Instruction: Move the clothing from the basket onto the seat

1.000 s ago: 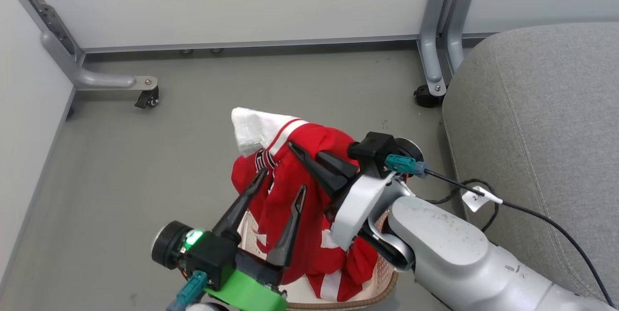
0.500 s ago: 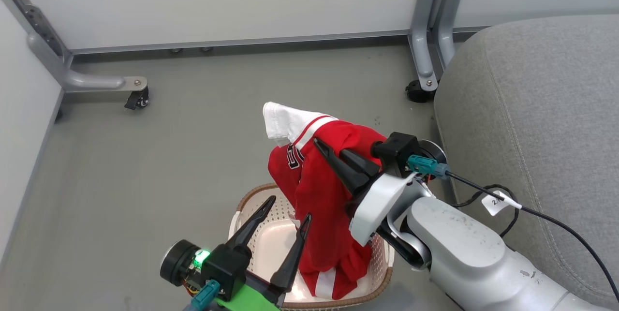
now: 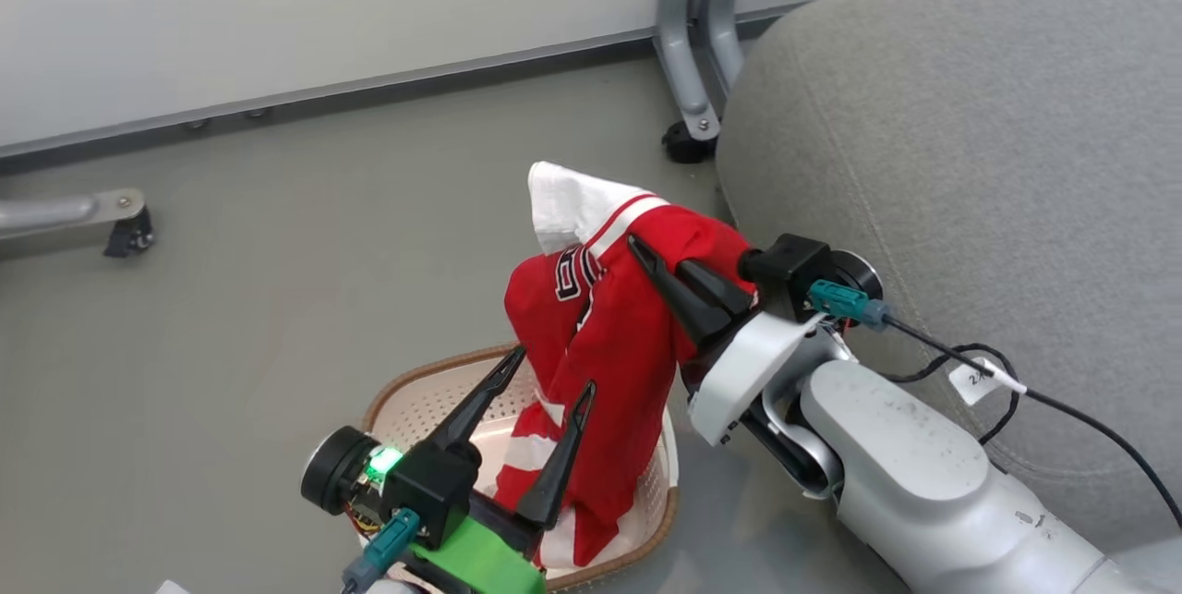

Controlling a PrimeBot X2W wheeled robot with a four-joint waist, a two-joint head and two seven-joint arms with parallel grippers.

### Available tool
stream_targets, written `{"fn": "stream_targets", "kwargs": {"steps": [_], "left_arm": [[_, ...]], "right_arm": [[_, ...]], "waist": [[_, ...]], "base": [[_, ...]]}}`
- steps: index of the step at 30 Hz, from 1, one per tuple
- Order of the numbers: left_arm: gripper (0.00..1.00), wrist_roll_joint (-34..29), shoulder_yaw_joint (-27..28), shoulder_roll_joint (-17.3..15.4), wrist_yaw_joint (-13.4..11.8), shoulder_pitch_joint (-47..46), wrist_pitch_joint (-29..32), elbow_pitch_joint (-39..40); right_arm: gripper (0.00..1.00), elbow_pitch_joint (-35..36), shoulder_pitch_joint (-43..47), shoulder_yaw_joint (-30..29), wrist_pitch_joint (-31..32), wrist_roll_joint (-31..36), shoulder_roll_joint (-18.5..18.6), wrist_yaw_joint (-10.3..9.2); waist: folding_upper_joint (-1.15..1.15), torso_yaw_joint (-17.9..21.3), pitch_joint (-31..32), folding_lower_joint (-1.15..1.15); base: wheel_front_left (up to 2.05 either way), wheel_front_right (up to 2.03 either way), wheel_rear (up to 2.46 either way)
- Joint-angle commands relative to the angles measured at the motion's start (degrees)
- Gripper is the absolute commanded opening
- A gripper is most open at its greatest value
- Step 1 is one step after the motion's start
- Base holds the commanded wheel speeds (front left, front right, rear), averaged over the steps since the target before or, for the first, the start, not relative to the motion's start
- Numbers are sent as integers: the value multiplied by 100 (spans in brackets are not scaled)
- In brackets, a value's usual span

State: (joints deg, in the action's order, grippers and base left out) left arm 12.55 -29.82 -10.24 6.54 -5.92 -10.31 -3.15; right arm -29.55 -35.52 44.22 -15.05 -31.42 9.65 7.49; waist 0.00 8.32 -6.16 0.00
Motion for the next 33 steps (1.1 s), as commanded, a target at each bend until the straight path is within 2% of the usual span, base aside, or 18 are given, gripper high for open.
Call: {"fn": "stream_targets", "kwargs": {"steps": [1, 11, 18, 25, 33], "left_arm": [[100, -40, -10, -63, -18, -110, 20, 25], [100, -81, -118, -184, 6, -399, 161, 83], [100, -59, -217, -277, 28, -564, 287, 147], [100, -112, -297, -260, 36, -771, 333, 187], [100, -244, -491, -237, 55, -1223, 208, 262]], "right_arm": [[0, 44, 49, -92, -18, 69, 21, 0], [0, 212, 296, -897, -18, 314, 130, 0], [0, 303, 465, -1620, -18, 480, 156, 0], [0, 372, 188, -2566, -19, 664, 291, 0], [0, 308, -614, -3718, -19, 774, 716, 0]], "waist": [[0, 601, -198, 0], [0, 1541, -572, 0], [0, 1841, -788, 0], [0, 1746, -1058, 0], [0, 1250, -1571, 0]], "base": [[0, 0, 0], [0, 0, 0], [0, 0, 0], [0, 0, 0], [0, 0, 0]]}}
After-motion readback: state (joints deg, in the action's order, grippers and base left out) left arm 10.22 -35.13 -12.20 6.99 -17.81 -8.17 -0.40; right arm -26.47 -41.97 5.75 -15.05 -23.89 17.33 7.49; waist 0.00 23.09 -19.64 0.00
